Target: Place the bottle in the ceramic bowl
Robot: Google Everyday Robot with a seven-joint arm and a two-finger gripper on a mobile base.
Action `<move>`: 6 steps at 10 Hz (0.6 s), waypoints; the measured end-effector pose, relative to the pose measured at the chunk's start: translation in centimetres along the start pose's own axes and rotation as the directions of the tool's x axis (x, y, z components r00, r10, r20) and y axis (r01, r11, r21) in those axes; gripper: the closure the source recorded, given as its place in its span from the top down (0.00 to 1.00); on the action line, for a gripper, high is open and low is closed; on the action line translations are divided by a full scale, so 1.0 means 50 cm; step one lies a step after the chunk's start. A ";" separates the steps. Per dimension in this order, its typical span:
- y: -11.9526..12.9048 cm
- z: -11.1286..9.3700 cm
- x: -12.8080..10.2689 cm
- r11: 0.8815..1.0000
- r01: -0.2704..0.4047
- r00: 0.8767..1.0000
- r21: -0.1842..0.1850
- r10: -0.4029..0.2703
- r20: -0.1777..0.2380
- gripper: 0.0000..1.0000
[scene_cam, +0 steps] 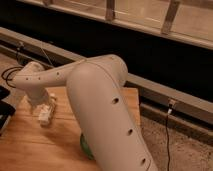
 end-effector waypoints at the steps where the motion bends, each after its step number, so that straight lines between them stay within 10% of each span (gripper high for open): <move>1: 0.001 0.002 0.001 1.000 -0.003 1.000 -0.005 0.003 -0.005 0.65; 6: -0.040 0.046 0.019 0.999 -0.016 1.000 -0.032 0.016 -0.024 0.65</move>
